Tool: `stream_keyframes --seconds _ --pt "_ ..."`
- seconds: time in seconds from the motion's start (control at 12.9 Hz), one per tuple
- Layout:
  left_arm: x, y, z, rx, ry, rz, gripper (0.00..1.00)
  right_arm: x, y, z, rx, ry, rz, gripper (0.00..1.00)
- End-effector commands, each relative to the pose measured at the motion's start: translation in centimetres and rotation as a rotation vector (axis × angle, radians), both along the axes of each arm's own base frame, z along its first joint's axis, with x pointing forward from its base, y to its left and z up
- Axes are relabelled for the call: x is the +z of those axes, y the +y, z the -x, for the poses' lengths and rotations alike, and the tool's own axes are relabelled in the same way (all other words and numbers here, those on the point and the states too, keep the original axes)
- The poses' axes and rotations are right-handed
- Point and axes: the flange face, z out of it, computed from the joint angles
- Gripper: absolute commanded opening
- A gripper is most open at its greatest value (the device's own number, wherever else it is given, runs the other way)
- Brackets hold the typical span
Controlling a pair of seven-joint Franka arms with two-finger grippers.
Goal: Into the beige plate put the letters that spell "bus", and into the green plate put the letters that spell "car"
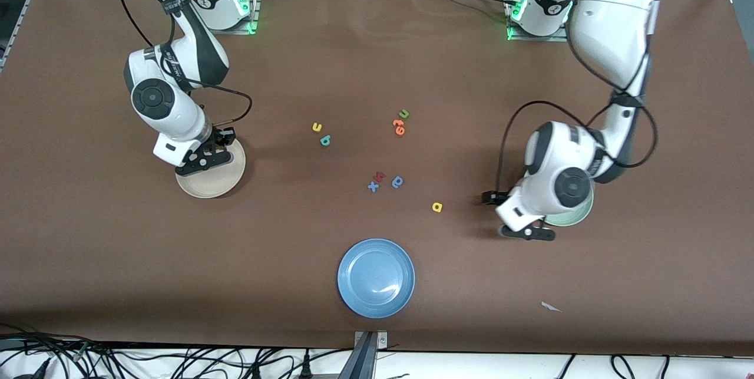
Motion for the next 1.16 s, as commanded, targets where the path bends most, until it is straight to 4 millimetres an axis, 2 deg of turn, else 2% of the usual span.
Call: stream_keyframes --seconds 0.0,0.08,0.16,0.23,0.39,0.54,0.62,0.7,0.93,1.01,1.09 --pt "-1.9 -5.6 -0.4 0.152 -0.041 -0.002 1.00 -2.0 -0.6 1.9 0.003 -0.007 -0.033 0.00" --pt "-2.1 -7.1 -0.7 0.198 -0.052 -0.002 1.00 -2.0 -0.6 1.9 -0.002 -0.006 -0.032 0.19" --pt "-2.2 -8.0 -1.0 0.261 -0.058 -0.004 1.00 -2.0 -0.6 1.9 0.001 -0.008 -0.032 0.30" --pt "-2.7 -9.3 -0.6 0.304 -0.052 -0.011 1.00 -2.1 -0.6 1.8 -0.001 -0.006 -0.032 0.51" --pt "-3.3 -10.6 -0.6 0.398 -0.053 -0.019 1.00 -2.0 -0.7 1.7 0.012 -0.011 -0.031 0.63" --pt "-3.9 -11.9 -0.7 0.486 -0.059 -0.024 1.00 -1.8 -0.7 1.5 0.010 -0.017 -0.033 0.63" --pt "-4.1 -12.4 -0.7 0.519 -0.058 -0.026 1.00 -1.8 -0.7 1.5 0.001 -0.016 -0.032 0.76" --pt "-4.2 -12.5 -0.7 0.540 -0.058 -0.027 1.00 -1.8 -0.8 1.5 0.001 -0.014 -0.032 1.00" --pt "-4.6 -13.2 -0.2 0.564 -0.051 -0.033 1.00 -2.1 -0.8 1.2 -0.065 -0.010 -0.027 1.00" --pt "-4.7 -13.4 -0.1 0.561 -0.051 -0.036 0.97 -2.2 -0.4 1.4 -0.107 -0.012 -0.025 1.00" --pt "-4.7 -13.4 -0.1 0.561 -0.050 -0.037 0.91 -2.4 1.2 1.8 -0.125 -0.008 -0.030 1.00"
